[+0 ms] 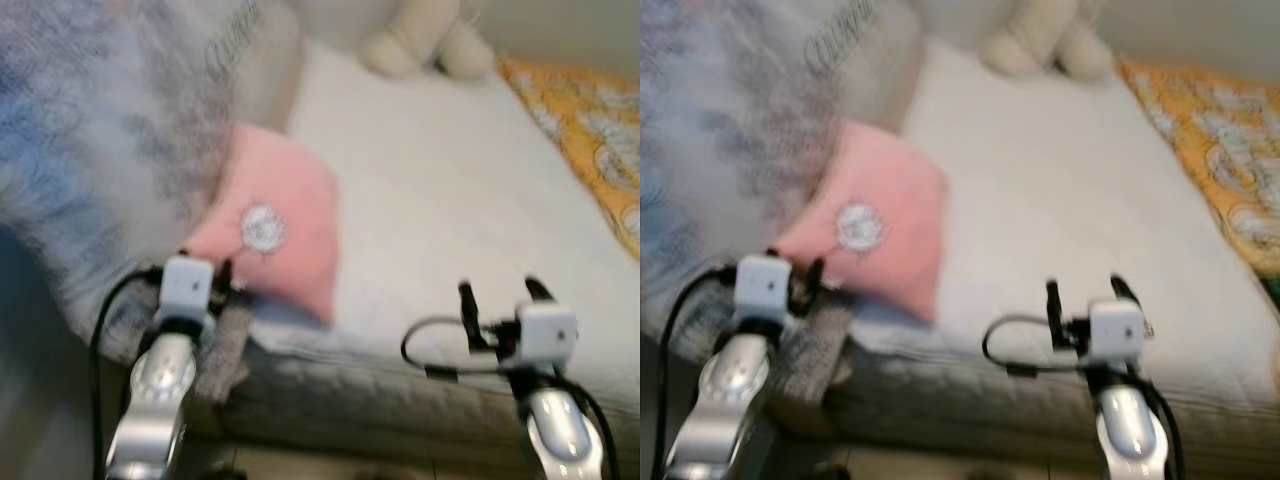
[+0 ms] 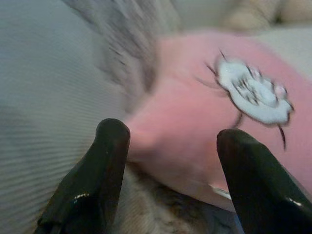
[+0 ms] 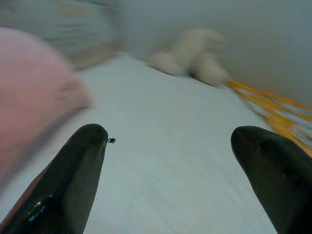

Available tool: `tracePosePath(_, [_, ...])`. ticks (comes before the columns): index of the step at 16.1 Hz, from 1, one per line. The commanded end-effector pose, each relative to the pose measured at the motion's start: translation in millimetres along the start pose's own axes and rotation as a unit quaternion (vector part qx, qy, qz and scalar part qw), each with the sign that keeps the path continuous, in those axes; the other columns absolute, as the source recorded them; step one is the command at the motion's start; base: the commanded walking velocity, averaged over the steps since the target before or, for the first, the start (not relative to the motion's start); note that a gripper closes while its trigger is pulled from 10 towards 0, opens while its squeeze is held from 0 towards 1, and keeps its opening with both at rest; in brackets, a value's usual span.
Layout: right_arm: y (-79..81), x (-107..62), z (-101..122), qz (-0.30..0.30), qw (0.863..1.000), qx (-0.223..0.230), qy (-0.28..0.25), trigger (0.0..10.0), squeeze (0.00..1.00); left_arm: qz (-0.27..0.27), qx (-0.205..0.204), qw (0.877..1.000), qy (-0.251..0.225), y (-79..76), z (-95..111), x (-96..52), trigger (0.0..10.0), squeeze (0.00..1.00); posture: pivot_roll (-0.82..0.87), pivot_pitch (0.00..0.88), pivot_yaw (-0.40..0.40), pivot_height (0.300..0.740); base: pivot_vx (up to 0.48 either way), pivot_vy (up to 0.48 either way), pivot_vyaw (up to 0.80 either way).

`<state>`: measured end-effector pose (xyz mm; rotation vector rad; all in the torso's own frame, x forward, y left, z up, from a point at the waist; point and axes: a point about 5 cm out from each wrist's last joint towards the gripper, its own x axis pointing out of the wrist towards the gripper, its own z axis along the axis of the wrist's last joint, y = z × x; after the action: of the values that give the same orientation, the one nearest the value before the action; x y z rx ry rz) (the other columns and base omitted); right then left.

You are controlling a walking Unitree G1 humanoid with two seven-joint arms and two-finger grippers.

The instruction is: Clean up the room

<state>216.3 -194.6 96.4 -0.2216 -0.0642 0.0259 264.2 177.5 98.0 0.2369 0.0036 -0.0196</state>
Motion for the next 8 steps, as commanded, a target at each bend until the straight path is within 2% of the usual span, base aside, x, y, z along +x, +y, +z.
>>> tracePosePath(1, [9.4,3.2,1.4,0.032,0.999,-0.004,0.002,10.0,1.0,-0.015,0.017,1.0,0.004,-4.6,-3.6,0.6,10.0,0.0,-0.06,0.0,-0.047,0.74,0.0,0.0,0.0])
tracePosePath(2, [11.7,7.8,-4.3,0.037,0.999,-0.003,0.015,10.0,1.0,-0.024,-0.008,1.0,-0.01,-9.9,0.1,5.9,10.0,1.0,-0.07,0.0,-0.053,0.74,0.0,0.0,0.0])
tracePosePath(3, [11.8,14.5,-12.6,0.025,0.998,0.039,0.039,10.0,0.0,-0.045,-0.024,0.999,-0.011,-21.8,4.8,14.9,10.0,1.0,-0.07,0.0,-0.052,0.74,0.0,0.0,0.0])
tracePosePath(4, [11.9,19.9,-15.3,0.015,0.997,0.061,0.048,10.0,0.0,-0.056,-0.034,0.998,-0.02,-29.4,11.7,20.1,10.0,1.0,-0.07,0.0,-0.047,0.74,0.0,0.0,0.0])
tracePosePath(5, [10.3,26.5,-15.4,-0.005,0.994,0.094,0.049,10.0,0.0,-0.073,-0.029,0.997,-0.026,-36.3,16.9,23.8,10.0,0.0,-0.07,0.0,-0.036,0.74,0.0,-0.262,0.0])
tracePosePath(7, [7.1,34.9,-16.0,-0.042,0.985,0.16,0.049,10.0,0.0,-0.082,-0.03,0.996,-0.033,-38.8,20.3,28.0,10.0,0.0,-0.07,0.0,-0.019,0.74,0.247,-0.407,0.0])
tracePosePath(8, [7.8,36.6,-16.6,-0.045,0.983,0.169,0.05,10.0,0.0,-0.085,-0.032,0.995,-0.035,-38.2,20.7,29.9,10.0,0.0,-0.07,0.0,-0.011,0.74,0.255,-0.401,0.0])
